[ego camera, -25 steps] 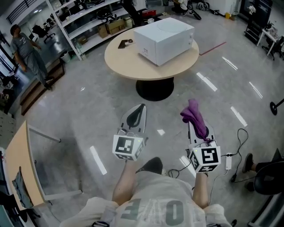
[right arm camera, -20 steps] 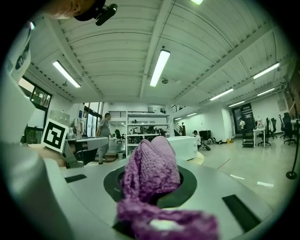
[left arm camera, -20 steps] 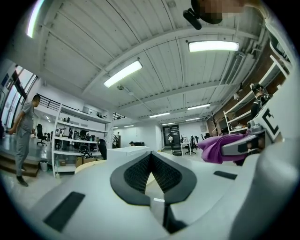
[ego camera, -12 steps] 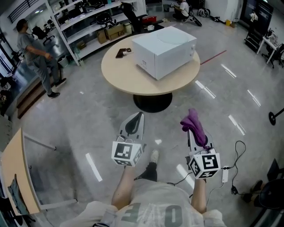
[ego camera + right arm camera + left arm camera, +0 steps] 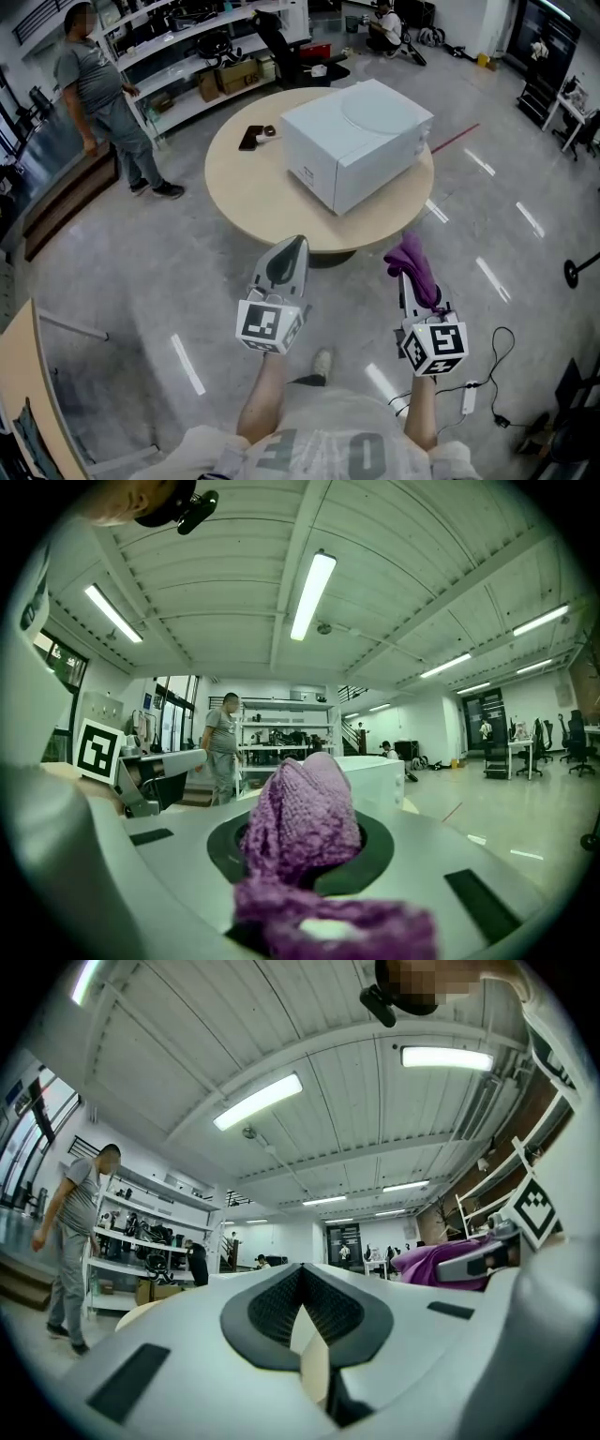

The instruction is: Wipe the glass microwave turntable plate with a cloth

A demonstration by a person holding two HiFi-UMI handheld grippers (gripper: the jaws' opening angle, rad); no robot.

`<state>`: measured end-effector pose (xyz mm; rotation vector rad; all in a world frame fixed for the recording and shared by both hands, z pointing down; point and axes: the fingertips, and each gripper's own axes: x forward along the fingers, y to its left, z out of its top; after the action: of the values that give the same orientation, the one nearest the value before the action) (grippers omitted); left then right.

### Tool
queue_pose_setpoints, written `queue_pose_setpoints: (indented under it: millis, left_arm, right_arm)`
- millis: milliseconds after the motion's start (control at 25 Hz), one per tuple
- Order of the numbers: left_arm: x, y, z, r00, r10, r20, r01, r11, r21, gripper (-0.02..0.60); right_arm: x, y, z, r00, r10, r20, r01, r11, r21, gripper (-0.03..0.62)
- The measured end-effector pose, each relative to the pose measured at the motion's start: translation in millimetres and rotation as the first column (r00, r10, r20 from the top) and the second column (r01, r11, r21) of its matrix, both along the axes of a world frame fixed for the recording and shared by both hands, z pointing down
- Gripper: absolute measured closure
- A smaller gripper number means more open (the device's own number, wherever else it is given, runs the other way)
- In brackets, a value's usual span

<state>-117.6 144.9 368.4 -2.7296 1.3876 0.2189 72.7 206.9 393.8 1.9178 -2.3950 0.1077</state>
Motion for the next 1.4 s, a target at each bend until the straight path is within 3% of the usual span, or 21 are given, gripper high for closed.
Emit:
queue_pose_setpoints:
  millis: [400, 760, 1080, 1400]
  left_arm:
    - [-1.4, -91.6, 12.7, 1.0, 0.004, -0.002, -0.004, 0.999, -0.048, 0.58]
    - [33.5, -159.3, 6.6, 0.999, 0.047, -0.005, -0.048, 0.998, -0.04, 0.58]
    - [70.4, -229.3, -10.6, 1.0, 0.023, -0.007, -0.023, 0.999, -0.025, 0.58]
    - [117.5, -311.2, -7.1, 0.999, 0.044, 0.031, -0.039, 0.989, -0.143, 0.58]
  right_arm:
    - [3.4, -83.0, 5.9, 1.0, 0.02, -0.004, -0.02, 0.999, -0.032, 0.538]
    - [28.5, -150.8, -3.6, 0.999, 0.032, -0.012, -0.032, 0.999, -0.009, 0.539]
    - [56.0, -228.7, -17.3, 1.0, -0.027, -0.012, 0.027, 0.999, 0.02, 0.539]
    - [104.7, -301.5, -20.4, 0.994, -0.109, -0.013, 0.109, 0.994, 0.007, 0.539]
